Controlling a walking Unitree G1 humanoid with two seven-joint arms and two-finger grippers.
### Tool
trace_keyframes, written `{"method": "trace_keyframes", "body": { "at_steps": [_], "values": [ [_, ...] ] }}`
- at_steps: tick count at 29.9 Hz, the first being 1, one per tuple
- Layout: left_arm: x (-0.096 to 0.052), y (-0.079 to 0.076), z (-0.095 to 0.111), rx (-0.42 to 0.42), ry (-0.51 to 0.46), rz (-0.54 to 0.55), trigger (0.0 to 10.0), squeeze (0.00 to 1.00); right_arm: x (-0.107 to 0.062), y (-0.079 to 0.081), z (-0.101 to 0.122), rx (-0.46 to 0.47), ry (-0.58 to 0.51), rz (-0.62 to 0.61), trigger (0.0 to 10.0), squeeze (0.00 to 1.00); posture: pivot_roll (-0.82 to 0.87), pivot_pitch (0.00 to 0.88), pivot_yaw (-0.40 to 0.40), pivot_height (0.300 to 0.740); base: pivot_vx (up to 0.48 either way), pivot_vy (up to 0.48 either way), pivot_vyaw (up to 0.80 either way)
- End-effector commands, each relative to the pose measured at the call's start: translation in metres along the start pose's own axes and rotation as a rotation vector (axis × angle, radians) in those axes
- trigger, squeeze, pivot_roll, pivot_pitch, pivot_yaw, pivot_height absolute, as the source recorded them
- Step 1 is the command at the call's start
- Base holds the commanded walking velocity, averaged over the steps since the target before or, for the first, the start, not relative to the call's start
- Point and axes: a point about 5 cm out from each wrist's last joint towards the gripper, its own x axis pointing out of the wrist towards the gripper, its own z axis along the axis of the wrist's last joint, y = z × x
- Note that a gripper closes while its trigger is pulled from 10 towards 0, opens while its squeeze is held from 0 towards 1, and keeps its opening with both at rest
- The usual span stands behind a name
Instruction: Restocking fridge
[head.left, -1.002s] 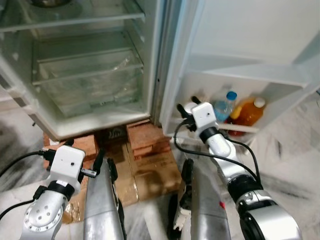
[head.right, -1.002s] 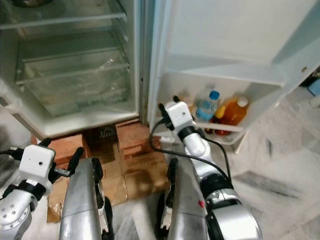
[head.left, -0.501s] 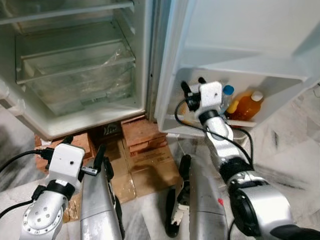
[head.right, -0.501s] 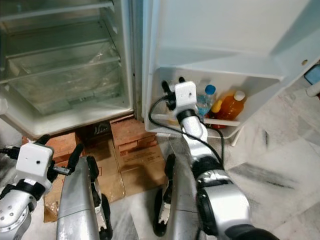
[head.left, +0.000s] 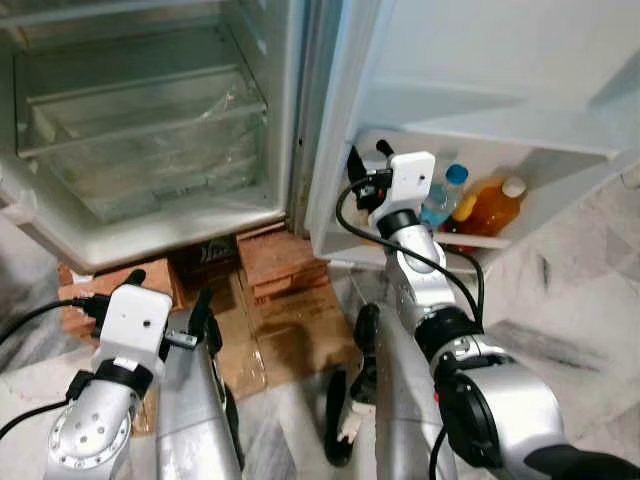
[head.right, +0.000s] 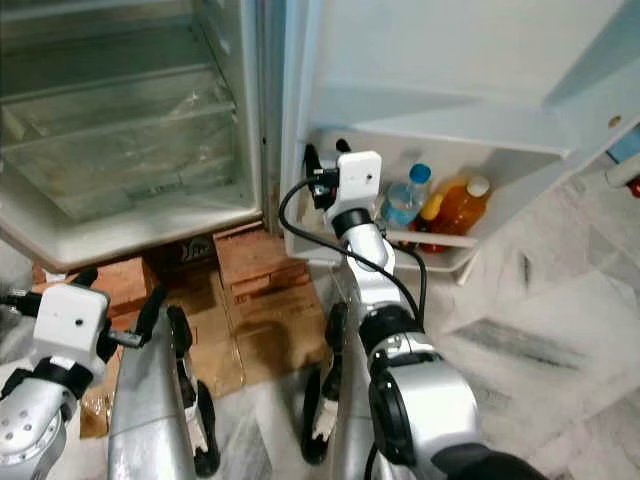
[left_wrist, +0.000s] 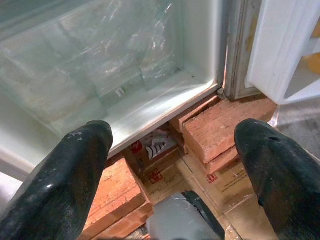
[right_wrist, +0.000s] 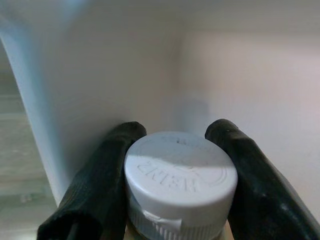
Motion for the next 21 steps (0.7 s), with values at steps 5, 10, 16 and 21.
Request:
{"method": "trace_keyframes", "body": {
  "at_steps": [5, 10, 16, 21],
  "values": [
    [0.000, -0.003, 0.001, -0.005, 0.001, -0.008, 10.0, 0.00, -0.002, -0.001, 0.000, 0.020, -0.013, 0.019, 10.0, 0.00, 0.27, 0.260, -0.114, 0.487, 0.000, -0.454, 0.00],
    [0.000, -0.003, 0.002, -0.012, 0.003, 0.004, 10.0, 0.00, -0.002, -0.001, -0.001, 0.038, -0.007, 0.018, 10.0, 0.00, 0.27, 0.262, -0.114, 0.487, 0.000, 0.000, 0.00],
    [-0.002, -0.001, 0.001, -0.006, 0.014, 0.013, 10.0, 0.00, -0.004, 0.010, -0.005, 0.072, -0.002, 0.047, 10.0, 0.00, 0.28, 0.267, -0.110, 0.487, 0.000, 0.000, 0.00],
    [-0.004, 0.000, 0.001, 0.004, 0.020, 0.017, 10.0, 0.00, -0.005, 0.018, -0.007, 0.119, -0.014, 0.058, 10.0, 0.00, 0.29, 0.271, -0.106, 0.487, 0.000, 0.000, 0.00]
  ]
}}
